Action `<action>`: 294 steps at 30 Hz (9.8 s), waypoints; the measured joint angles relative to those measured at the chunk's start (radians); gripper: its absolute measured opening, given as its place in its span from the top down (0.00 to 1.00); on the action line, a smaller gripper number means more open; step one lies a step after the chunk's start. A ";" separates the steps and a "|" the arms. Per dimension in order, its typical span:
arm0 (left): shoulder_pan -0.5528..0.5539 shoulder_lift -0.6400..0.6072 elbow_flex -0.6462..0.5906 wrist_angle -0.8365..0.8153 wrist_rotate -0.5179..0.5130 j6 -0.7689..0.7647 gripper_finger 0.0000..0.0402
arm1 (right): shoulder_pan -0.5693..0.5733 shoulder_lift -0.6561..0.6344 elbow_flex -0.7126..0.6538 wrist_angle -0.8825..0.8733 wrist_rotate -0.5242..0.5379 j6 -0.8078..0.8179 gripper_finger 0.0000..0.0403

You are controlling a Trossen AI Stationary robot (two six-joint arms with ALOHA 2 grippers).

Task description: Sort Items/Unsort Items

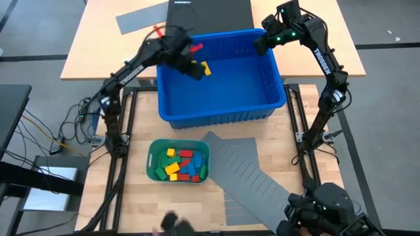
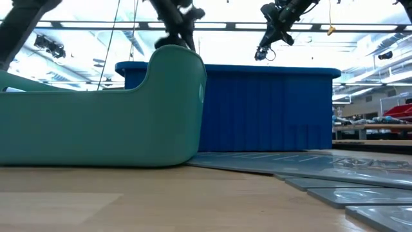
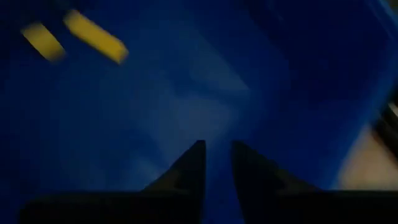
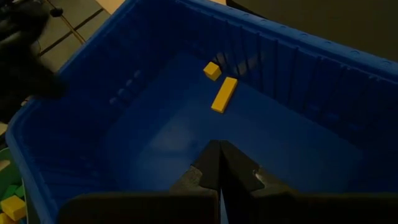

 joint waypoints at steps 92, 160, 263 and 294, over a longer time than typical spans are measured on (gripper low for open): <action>0.282 0.620 0.113 0.372 -0.225 0.123 1.00 | 0.085 0.000 0.000 -0.014 0.013 0.055 1.00; 0.254 0.557 0.165 0.356 -0.258 0.153 0.61 | 0.103 0.000 0.000 -0.043 -0.001 0.028 0.99; -0.745 -0.154 -0.404 -0.150 0.088 -0.482 0.46 | 0.118 0.001 0.000 0.067 -0.048 -0.017 1.00; 0.051 0.004 -0.245 0.499 -0.057 -0.212 0.55 | 0.130 0.001 0.000 0.086 -0.041 0.090 0.99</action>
